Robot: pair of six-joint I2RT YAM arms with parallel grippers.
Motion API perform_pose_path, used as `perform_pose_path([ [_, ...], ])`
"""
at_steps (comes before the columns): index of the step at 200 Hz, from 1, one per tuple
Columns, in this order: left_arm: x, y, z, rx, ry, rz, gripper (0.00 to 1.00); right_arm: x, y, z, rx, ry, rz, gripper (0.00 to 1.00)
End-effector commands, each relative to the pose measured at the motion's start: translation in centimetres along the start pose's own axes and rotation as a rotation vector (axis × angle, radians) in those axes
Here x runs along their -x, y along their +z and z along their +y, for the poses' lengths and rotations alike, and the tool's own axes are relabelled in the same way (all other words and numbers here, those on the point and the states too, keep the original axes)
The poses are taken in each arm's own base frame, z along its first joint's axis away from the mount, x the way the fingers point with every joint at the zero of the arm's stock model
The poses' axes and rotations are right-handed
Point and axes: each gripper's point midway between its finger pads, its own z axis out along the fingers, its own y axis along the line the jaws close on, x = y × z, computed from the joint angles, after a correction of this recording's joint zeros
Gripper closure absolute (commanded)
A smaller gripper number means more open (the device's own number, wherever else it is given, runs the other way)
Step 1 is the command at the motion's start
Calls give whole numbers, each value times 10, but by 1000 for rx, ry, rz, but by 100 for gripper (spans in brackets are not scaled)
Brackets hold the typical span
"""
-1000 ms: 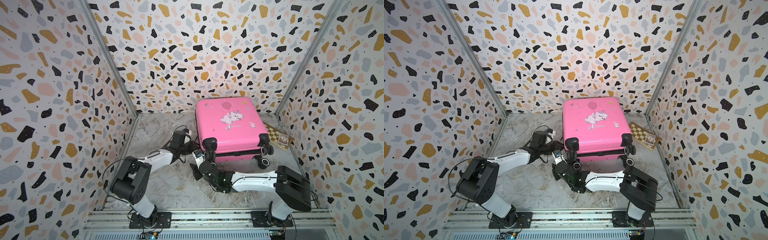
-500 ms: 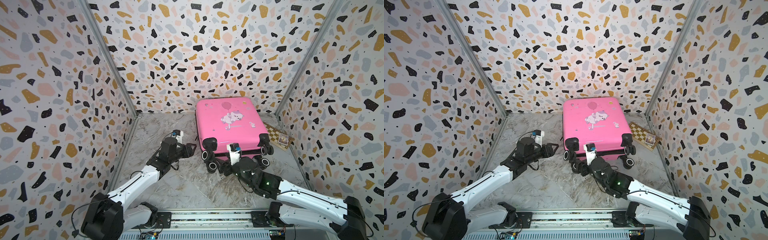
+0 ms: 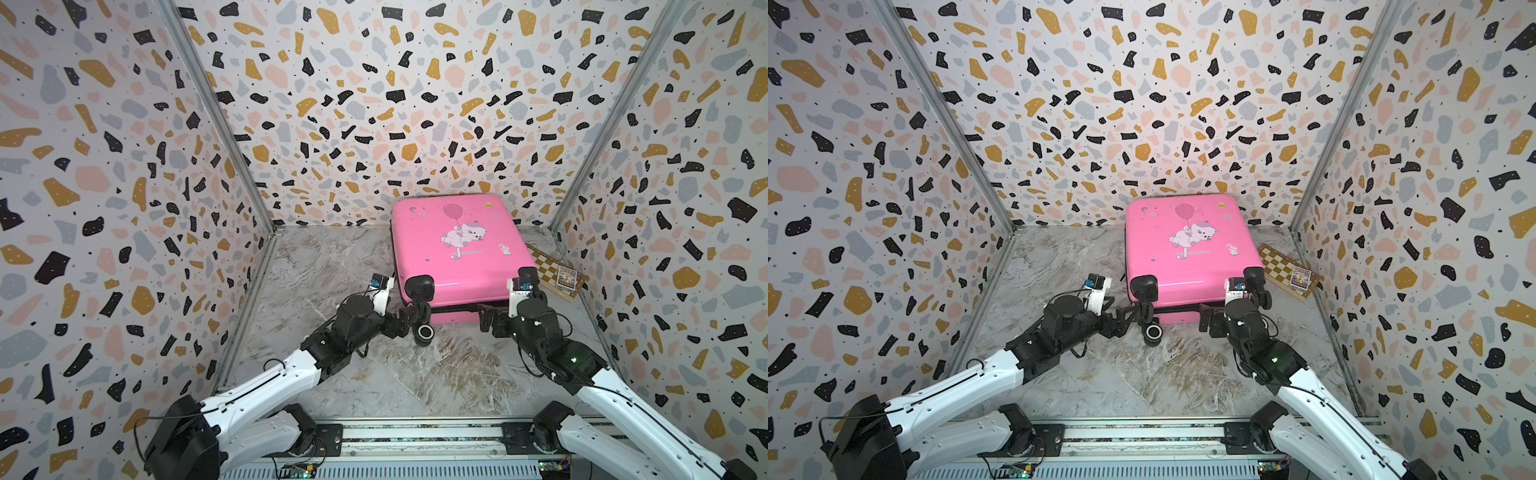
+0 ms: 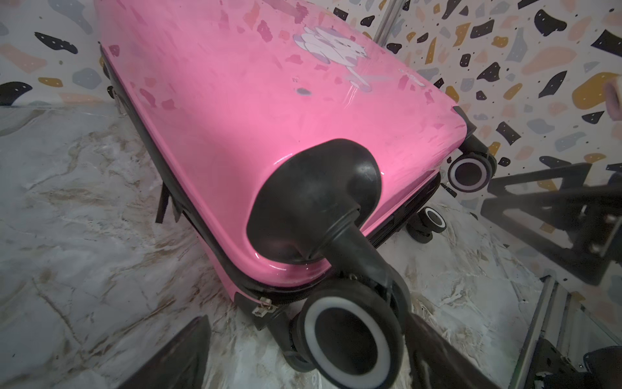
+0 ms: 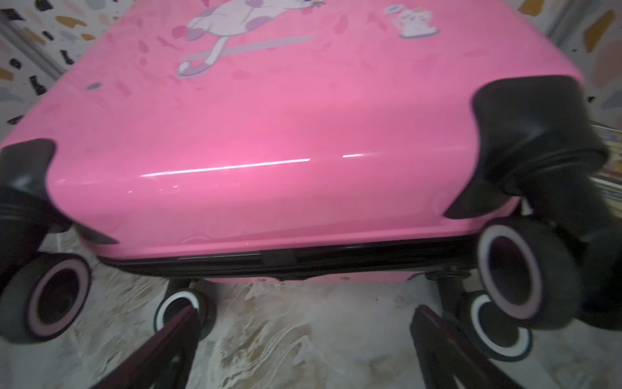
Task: Open the suitcase zippers
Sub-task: Open the suitcase at the center of the board.
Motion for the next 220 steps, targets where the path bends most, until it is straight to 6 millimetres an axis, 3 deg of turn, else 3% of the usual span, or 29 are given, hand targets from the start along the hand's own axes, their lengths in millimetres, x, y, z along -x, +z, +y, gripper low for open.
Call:
perform_pose_path([
  [1, 27, -5, -7, -3, 51, -94, 11, 22, -13, -30, -82, 41, -27, 0],
  [29, 27, -8, -4, 10, 43, -114, 11, 42, -10, -69, -126, 132, -54, 0],
  [62, 23, -4, 1, 35, 44, -112, 11, 49, 3, -93, -39, 206, -55, 3],
  [102, 17, 0, 3, 26, 23, -130, 11, 42, 18, -92, 107, 239, -63, 7],
  [182, 19, -2, 14, 93, 29, -130, 7, 14, 41, -98, 122, 268, -8, 10],
  [220, 15, 12, 24, 37, -99, -55, 6, 13, 45, -100, 123, 276, -8, 20],
])
